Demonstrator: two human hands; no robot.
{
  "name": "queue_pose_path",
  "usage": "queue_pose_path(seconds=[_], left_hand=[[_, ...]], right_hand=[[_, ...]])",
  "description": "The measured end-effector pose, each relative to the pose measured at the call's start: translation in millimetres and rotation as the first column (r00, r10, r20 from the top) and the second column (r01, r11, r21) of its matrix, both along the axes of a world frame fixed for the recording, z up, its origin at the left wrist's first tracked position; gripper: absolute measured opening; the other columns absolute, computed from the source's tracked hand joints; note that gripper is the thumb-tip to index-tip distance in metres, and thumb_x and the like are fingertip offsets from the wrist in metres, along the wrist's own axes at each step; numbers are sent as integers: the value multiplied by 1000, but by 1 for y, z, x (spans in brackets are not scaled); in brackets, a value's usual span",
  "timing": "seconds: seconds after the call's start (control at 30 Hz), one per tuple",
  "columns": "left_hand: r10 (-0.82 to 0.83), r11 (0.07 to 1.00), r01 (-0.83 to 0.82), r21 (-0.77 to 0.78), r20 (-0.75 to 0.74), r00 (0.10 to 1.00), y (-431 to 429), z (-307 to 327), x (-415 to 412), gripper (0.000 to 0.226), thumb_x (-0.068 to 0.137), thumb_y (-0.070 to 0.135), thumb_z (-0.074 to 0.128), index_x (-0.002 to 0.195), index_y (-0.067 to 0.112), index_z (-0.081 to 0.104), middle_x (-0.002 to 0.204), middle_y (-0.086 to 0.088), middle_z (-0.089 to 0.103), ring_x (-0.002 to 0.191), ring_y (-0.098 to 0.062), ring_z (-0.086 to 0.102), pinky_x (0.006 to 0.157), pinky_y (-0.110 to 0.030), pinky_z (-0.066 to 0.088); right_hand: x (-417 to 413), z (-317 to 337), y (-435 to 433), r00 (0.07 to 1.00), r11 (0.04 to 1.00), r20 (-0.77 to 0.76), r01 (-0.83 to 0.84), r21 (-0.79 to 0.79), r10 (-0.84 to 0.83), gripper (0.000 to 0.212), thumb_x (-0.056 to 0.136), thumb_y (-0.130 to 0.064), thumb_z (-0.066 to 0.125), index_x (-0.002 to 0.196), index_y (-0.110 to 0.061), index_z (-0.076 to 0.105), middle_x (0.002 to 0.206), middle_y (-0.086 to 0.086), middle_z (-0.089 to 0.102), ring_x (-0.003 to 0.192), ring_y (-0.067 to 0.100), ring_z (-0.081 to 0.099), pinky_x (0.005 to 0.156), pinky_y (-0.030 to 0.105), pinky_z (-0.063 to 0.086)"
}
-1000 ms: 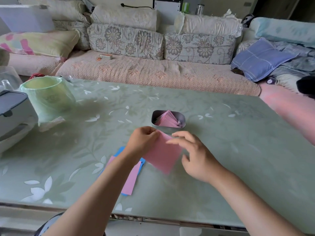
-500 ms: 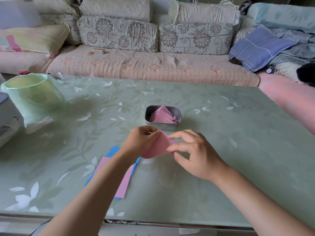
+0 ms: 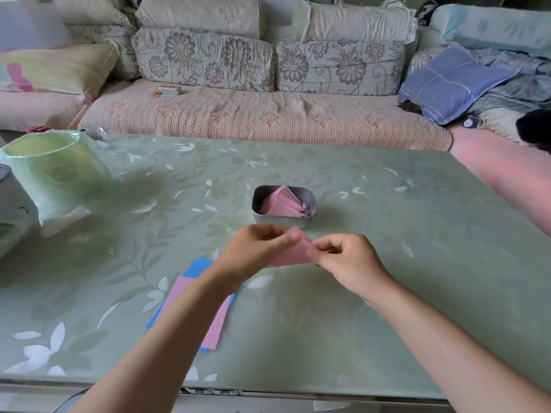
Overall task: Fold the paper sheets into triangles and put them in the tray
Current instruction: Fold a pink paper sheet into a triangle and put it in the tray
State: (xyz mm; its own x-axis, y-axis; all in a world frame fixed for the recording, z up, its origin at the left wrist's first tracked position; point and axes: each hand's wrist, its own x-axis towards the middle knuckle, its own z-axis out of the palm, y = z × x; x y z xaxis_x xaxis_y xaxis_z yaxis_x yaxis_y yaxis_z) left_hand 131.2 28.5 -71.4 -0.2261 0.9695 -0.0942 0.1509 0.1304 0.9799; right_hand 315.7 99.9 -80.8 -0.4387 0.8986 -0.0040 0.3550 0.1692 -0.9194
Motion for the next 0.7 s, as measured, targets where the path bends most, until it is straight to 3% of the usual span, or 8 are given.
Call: queue_pose_path(seconds=[0.07,0.17,0.43,0.57,0.7], left_hand=[[27,1000,-27,4,-90,996,1,-6,0,11,82,32,78,91,25,76,87,3,76,73,-4,65,69,-22,52],[84,996,-83,13,-125,989,1,-11,2,2,80,27,78,80,26,76,76,7,74,62,-1,59,58,-13,47],[172,985,-165,57,-174,970,6,-14,5,17,78,40,81,68,27,74,58,14,66,50,1,52,49,-11,40],[170,985,-158,73,-202,965,7,-14,7,21,79,40,80,65,27,73,56,16,65,48,1,51,47,-10,39],[116,991,-112,73,-58,991,5,-12,9,10,80,25,81,72,27,75,71,5,75,58,-4,61,55,-15,50]], right_hand=[[0,1,-1,1000,1000,-5,-4,-17,4,13,81,-20,80,75,-32,78,71,-8,74,62,2,60,59,14,45],[1,2,-2,1000,1000,-8,-8,-28,8,13,82,-16,78,77,-28,78,71,-5,73,62,5,59,59,15,44],[-3,5,-1,997,991,-59,-55,-120,48,24,87,-13,74,106,-24,65,86,0,77,72,12,69,65,16,49],[-3,4,-1,993,989,-115,-49,-139,33,12,86,-9,76,94,-18,75,82,-1,78,69,7,70,62,14,50],[-2,5,2,994,992,-107,0,-126,-14,10,86,-9,76,86,-20,76,73,-2,76,58,4,63,54,11,44]])
